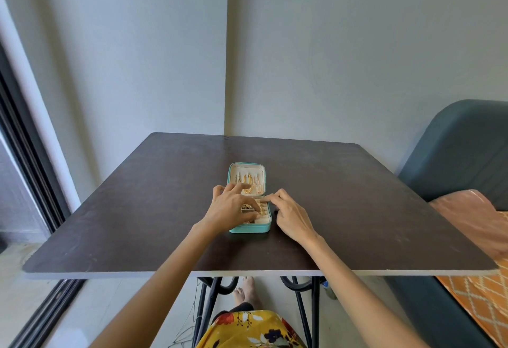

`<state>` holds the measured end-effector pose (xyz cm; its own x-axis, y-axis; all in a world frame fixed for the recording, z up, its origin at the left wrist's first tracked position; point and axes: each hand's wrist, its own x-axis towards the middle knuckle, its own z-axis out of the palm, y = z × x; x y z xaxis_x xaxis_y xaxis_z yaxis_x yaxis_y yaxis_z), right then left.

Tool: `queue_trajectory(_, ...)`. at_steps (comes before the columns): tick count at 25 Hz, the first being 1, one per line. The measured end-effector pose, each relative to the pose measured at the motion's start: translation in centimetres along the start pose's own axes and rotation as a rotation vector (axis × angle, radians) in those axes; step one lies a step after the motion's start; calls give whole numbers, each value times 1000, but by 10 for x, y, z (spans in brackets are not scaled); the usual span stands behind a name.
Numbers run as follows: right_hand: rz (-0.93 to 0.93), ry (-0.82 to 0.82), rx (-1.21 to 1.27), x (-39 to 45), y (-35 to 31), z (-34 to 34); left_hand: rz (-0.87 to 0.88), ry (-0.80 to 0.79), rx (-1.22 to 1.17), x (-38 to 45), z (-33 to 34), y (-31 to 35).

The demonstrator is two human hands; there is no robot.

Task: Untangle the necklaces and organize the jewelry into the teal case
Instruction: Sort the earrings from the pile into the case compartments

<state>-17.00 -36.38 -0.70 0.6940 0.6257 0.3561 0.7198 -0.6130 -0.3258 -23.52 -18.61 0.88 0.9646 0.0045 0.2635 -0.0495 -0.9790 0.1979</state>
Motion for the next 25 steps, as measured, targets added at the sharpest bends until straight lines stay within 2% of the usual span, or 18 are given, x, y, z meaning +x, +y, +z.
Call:
queue_trajectory(5,4,9,22,1,-2,0,-30,-35,-34,-1,-12,-3)
queue_trajectory(7,25,70,107,-2,-4,-2,-99,17,-117,-1,-24,-11)
queue_trajectory(10,-28,175,196,-5,-13,1,-153,14,-109,-6,-36,-28)
queue_trajectory(15,-137,161,69,-8,-32,8,-271,-14,-138,-12,-33,-35)
queue_trajectory(17,-148,146,46,-8,-32,9,-372,-26,-369,-13,-30,-36)
queue_trajectory(19,-106,208,110,-6,-30,8,-490,-33,-677,-14,-28,-35)
queue_trajectory(22,149,376,371,5,-23,6,-641,-5,-1070,-13,-26,-32)
queue_trajectory(23,262,380,467,10,-19,6,-652,-5,-1177,-10,-25,-31)
queue_trajectory(25,447,265,600,19,-10,7,-647,-9,-1246,-4,-23,-30)
